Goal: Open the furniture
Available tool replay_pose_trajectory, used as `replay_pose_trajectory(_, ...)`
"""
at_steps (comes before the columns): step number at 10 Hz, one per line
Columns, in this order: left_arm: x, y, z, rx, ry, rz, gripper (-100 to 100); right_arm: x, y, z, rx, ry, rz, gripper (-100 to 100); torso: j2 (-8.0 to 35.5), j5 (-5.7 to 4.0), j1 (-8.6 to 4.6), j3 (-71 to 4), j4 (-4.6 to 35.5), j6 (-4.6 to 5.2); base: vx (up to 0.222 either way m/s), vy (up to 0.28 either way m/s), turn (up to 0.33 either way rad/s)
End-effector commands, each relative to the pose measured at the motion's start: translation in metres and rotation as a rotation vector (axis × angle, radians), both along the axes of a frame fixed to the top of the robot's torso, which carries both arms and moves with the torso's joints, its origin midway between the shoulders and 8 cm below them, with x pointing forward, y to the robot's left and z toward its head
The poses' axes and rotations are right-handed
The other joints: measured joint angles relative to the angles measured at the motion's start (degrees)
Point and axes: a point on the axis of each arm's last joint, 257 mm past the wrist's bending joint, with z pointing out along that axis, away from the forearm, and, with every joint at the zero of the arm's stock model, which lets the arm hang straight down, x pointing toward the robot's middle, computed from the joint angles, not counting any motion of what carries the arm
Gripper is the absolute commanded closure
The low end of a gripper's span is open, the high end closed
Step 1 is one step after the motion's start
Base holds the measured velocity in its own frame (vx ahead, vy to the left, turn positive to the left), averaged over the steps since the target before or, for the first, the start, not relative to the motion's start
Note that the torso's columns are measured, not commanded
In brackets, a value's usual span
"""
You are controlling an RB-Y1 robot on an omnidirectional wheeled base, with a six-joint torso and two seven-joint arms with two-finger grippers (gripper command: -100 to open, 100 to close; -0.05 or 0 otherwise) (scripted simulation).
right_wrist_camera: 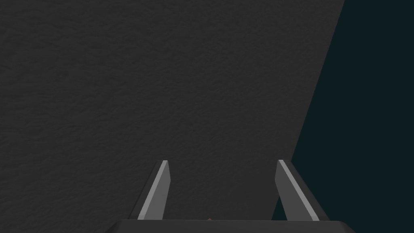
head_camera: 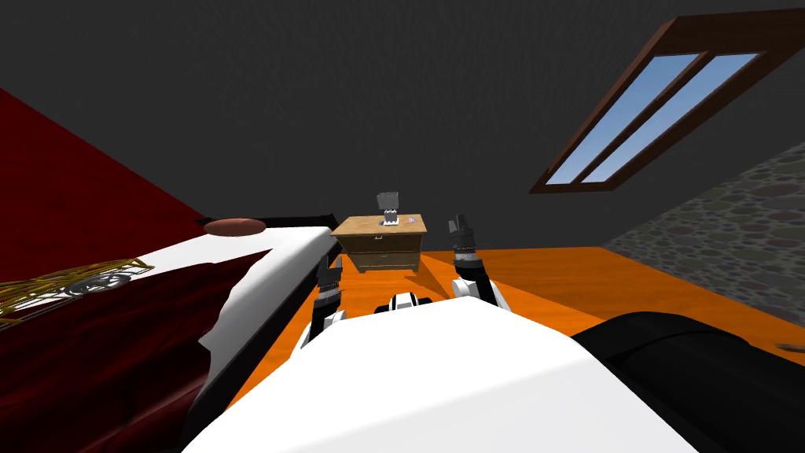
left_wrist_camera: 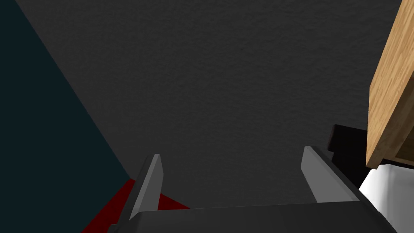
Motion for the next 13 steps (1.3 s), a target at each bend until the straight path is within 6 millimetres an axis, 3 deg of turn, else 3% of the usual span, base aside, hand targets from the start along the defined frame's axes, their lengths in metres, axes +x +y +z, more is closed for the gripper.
replay_pose_trajectory(1, -0.001, 0.006, -0.018, -0.001, 0.011, 0.013, -100, 0.000, 0.000, 0.000, 0.000, 0.000, 0.000, 0, 0.0, -0.01, -0.04, 0.0, 0.0, -0.01, 0.063, 0.019, -0.052)
replay_pose_trajectory(13, -0.011, 0.012, -0.105, 0.008, 0.123, 0.053, -100, 0.000, 0.000, 0.000, 0.000, 0.000, 0.000, 0, 0.0, 0.00, -0.02, 0.0, 0.0, -0.01, 0.079, 0.016, -0.047)
